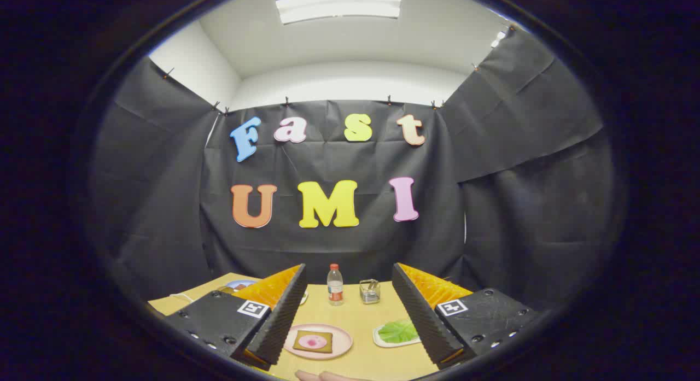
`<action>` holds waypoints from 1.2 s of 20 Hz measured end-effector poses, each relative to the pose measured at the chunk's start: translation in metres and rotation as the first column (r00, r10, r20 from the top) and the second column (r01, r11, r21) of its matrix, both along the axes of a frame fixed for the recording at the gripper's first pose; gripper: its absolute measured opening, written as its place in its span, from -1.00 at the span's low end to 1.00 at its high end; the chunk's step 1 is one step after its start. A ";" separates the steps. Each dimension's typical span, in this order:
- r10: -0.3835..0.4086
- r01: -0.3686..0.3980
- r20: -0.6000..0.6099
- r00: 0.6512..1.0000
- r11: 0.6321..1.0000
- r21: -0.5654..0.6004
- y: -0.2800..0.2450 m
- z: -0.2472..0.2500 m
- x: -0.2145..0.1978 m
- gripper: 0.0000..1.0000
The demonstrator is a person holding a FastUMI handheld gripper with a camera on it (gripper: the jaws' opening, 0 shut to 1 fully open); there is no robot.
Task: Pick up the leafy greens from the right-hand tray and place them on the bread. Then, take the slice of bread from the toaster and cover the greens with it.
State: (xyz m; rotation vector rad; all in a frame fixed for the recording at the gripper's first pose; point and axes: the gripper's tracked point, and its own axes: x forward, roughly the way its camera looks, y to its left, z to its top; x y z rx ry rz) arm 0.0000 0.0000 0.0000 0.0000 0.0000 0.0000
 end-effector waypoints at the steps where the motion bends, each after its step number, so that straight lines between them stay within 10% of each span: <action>1: 0.001 -0.001 -0.010 1.000 1.000 -0.010 0.007 -0.004 0.000 0.92; 24: -0.030 0.019 -0.104 0.994 0.995 -0.102 -0.021 -0.061 0.067 0.91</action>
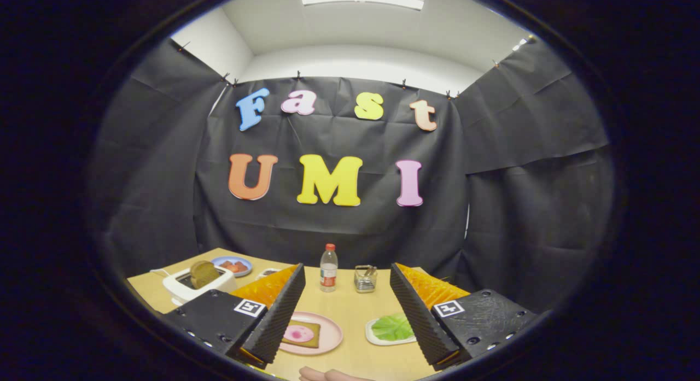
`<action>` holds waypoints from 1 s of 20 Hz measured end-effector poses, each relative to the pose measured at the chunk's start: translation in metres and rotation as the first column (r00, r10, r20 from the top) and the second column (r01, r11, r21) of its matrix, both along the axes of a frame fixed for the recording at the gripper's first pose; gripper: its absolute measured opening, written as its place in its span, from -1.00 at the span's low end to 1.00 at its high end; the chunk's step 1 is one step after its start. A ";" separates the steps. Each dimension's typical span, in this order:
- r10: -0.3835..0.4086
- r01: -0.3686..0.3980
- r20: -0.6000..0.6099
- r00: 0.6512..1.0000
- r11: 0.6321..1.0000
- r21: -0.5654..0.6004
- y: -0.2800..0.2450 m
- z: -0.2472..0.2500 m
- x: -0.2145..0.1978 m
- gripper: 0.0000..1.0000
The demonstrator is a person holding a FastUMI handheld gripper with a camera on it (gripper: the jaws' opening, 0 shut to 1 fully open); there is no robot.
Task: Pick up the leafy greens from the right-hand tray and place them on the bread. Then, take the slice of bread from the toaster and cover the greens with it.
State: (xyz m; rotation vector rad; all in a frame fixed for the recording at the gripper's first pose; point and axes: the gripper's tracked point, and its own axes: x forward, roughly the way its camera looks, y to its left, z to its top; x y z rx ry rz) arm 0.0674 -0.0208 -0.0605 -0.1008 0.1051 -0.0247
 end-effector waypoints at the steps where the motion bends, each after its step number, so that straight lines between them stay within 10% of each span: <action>1: -0.001 0.001 -0.018 1.000 1.000 0.001 -0.006 -0.008 0.013 0.91; 10: -0.090 0.088 -0.348 0.933 0.996 -0.021 -0.096 -0.149 0.131 0.91; 20: -0.198 0.193 -0.545 0.815 0.979 -0.066 -0.174 -0.273 0.165 0.91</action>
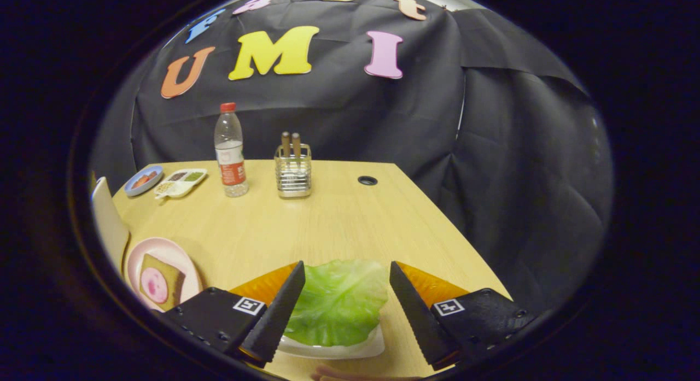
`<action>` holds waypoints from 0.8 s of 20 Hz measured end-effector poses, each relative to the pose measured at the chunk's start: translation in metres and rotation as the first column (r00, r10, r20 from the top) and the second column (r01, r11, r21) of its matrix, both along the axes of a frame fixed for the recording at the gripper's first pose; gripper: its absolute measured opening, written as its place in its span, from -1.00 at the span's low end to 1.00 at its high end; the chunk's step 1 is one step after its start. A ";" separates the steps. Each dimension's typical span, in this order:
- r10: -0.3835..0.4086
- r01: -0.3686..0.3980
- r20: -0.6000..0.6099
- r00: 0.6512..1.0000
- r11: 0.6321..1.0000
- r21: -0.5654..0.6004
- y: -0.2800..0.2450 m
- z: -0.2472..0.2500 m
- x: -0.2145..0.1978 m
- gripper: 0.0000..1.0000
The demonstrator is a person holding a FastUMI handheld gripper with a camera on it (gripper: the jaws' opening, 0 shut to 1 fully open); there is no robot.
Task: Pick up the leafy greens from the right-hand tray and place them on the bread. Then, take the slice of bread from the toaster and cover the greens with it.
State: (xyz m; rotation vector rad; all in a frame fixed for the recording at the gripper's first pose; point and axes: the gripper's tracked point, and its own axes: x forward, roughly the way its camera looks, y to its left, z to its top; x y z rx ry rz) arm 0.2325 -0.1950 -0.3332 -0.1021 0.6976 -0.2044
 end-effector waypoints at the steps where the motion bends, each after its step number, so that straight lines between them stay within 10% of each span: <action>1: -0.015 0.015 -0.025 1.000 1.000 0.005 -0.005 -0.010 -0.002 0.92; 7: -0.014 0.021 -0.100 0.995 0.998 0.065 -0.013 -0.036 -0.010 0.90; 16: -0.053 0.054 -0.049 0.997 0.999 0.005 -0.021 -0.018 -0.005 -0.96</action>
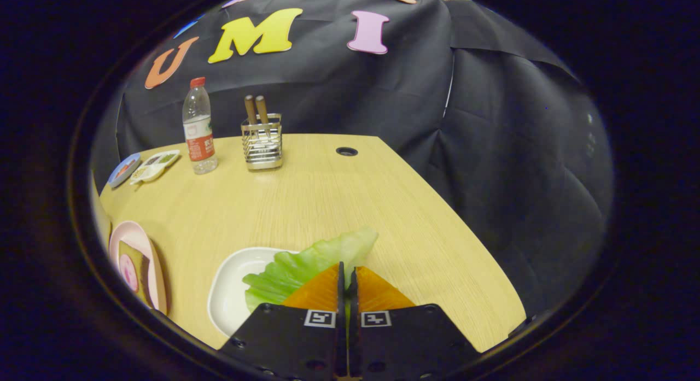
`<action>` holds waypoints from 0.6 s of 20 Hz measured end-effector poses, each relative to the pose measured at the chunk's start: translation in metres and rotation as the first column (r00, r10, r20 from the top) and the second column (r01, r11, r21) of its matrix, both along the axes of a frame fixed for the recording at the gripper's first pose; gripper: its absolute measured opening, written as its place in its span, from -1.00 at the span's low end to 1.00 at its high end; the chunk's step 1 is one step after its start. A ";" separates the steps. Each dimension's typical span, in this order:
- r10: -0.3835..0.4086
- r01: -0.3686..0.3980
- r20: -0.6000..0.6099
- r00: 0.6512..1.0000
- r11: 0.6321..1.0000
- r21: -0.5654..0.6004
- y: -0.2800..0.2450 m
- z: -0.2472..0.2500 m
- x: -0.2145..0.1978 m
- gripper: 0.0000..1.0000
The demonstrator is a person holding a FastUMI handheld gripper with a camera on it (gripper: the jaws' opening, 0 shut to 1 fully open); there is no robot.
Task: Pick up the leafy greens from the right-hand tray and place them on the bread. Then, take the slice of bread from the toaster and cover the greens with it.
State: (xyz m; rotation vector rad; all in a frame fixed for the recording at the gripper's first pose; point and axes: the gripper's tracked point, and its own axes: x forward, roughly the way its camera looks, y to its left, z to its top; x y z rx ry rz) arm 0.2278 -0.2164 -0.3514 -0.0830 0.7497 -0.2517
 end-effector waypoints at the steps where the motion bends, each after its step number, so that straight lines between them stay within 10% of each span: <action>1: 0.008 -0.008 0.013 1.000 1.000 0.006 0.002 0.005 0.000 -0.97; 12: 0.123 -0.120 0.144 0.982 0.992 -0.033 0.048 0.099 -0.026 -1.00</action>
